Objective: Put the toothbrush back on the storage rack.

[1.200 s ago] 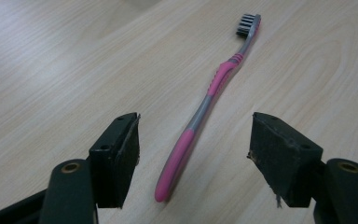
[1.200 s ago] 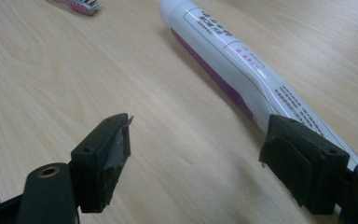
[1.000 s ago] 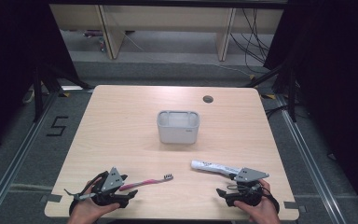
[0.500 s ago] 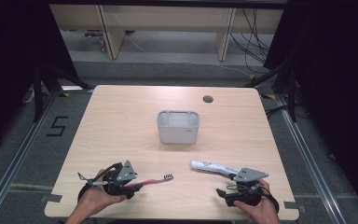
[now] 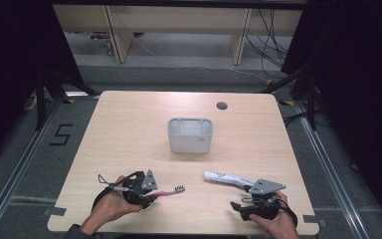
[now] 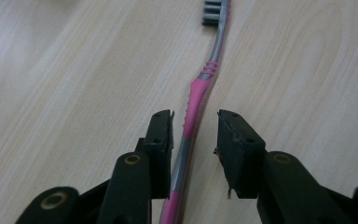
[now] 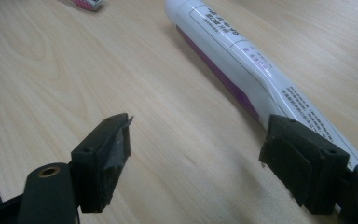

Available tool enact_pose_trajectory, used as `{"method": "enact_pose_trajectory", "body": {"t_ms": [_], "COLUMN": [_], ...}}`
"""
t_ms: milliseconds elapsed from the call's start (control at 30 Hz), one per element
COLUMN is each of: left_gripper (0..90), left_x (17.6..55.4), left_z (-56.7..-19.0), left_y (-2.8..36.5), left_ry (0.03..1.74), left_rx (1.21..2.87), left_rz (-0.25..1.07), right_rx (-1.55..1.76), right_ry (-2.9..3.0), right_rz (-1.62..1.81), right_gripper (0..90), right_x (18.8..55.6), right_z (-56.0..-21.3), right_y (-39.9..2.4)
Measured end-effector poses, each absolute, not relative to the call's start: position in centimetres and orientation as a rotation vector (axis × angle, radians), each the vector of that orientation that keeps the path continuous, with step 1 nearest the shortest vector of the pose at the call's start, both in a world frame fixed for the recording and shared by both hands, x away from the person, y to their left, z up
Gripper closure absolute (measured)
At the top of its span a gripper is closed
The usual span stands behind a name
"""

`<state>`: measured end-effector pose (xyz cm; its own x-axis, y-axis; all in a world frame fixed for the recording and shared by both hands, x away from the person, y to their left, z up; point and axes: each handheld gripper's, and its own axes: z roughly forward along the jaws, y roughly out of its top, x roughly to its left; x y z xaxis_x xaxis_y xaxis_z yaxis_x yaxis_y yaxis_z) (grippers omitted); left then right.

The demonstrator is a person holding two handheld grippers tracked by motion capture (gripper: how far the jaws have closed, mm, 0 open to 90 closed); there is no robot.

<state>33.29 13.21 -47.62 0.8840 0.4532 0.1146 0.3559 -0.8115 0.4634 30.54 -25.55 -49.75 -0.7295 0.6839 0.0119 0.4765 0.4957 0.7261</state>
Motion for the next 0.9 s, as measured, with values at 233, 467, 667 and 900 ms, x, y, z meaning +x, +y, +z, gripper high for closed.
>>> {"method": "enact_pose_trajectory", "body": {"t_ms": [233,467,667,900], "left_gripper": [71.7,74.9,76.8,80.1], "left_x": [34.1,34.6,34.9,35.3], "left_z": [-47.7,-47.4,-47.9,-48.0], "left_y": [12.5,11.8,11.4,11.2], "left_ry": [0.550,0.536,0.526,0.526], "left_rx": [2.712,2.750,2.793,2.818], "left_rz": [0.274,0.237,0.212,0.193], "right_rx": [0.990,1.003,0.991,0.976], "right_ry": [2.479,2.481,2.482,2.482], "right_rz": [1.074,1.074,1.072,1.070], "right_gripper": [23.8,23.8,23.9,23.9], "right_x": [30.4,30.3,30.3,30.4], "right_z": [-49.7,-49.7,-49.7,-49.8], "right_y": [-25.5,-25.4,-25.4,-25.4]}}
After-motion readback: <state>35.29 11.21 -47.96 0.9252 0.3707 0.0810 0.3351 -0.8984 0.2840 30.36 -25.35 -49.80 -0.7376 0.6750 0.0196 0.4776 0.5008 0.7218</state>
